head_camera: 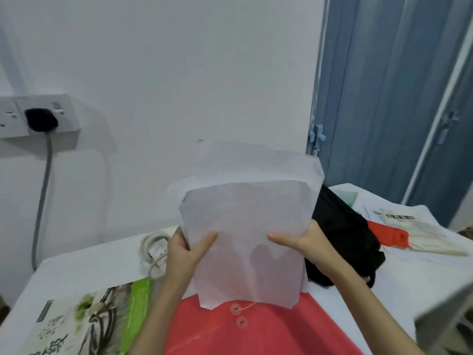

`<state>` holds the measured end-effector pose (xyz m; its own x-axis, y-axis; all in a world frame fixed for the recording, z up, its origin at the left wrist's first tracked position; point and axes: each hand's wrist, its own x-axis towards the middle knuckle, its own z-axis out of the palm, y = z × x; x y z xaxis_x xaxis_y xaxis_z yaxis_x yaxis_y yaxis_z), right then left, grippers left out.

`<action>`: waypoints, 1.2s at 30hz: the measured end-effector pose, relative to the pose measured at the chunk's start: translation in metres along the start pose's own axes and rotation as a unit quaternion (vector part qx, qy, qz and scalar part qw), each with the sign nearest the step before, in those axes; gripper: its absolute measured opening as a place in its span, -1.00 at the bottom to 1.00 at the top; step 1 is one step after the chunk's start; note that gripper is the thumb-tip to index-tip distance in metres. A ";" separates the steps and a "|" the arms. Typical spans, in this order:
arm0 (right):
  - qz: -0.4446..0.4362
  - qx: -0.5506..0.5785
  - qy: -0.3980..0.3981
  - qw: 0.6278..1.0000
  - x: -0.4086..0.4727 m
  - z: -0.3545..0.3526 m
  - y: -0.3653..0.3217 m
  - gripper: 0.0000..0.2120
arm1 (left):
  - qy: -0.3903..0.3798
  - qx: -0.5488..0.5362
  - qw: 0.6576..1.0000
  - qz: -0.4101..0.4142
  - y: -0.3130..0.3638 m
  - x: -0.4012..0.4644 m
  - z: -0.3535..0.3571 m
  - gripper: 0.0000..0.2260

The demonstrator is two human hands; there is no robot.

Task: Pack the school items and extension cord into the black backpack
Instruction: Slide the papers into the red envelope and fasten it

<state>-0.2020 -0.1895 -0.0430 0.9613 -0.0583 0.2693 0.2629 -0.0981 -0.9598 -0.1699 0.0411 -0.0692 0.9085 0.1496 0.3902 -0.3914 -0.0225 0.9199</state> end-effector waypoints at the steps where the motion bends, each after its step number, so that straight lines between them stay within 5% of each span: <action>1: 0.005 -0.001 0.000 1.000 -0.001 0.001 0.001 -0.67 | -0.007 -0.002 1.000 -0.010 -0.001 0.000 -0.001 -0.79; 8: 0.013 0.042 0.008 0.999 -0.004 0.009 0.001 -0.76 | 0.010 -0.017 1.000 -0.022 -0.002 0.006 -0.019 -0.99; 12: 0.014 0.010 0.003 1.000 -0.005 0.019 0.006 -0.74 | -0.026 -0.002 1.000 -0.018 -0.004 0.007 -0.017 -0.83; 17: -0.005 0.031 0.047 0.998 -0.003 0.023 0.002 -0.74 | 0.010 0.000 1.000 0.009 0.001 0.011 -0.015 -0.89; 22: 0.046 0.020 0.028 0.998 -0.004 0.025 0.013 -0.71 | -0.015 0.013 0.999 -0.025 -0.016 0.011 -0.015 -0.49; 25: 0.046 -0.015 0.024 0.999 -0.004 0.029 0.019 -0.83 | 0.012 0.005 0.999 -0.042 -0.023 0.008 -0.013 -0.58; 27: 0.020 -0.018 0.035 0.999 -0.002 0.033 0.016 -0.87 | 0.049 0.001 0.999 -0.006 -0.011 0.006 -0.009 -0.75; 31: -0.031 -0.029 0.076 0.996 0.005 0.043 0.004 -0.93 | 0.098 0.016 0.989 0.107 0.012 0.003 0.000 -0.73; 36: -0.035 -0.011 0.093 0.995 0.004 0.044 0.012 -0.86 | 0.087 0.023 0.990 0.111 0.000 0.007 -0.002 -0.73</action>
<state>-0.1918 -0.1467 -0.0568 0.9081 -0.2334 0.3477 0.3252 -0.1301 -0.9367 -0.1637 0.0437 -0.0669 0.7606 0.3045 0.5735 -0.5672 -0.1184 0.8151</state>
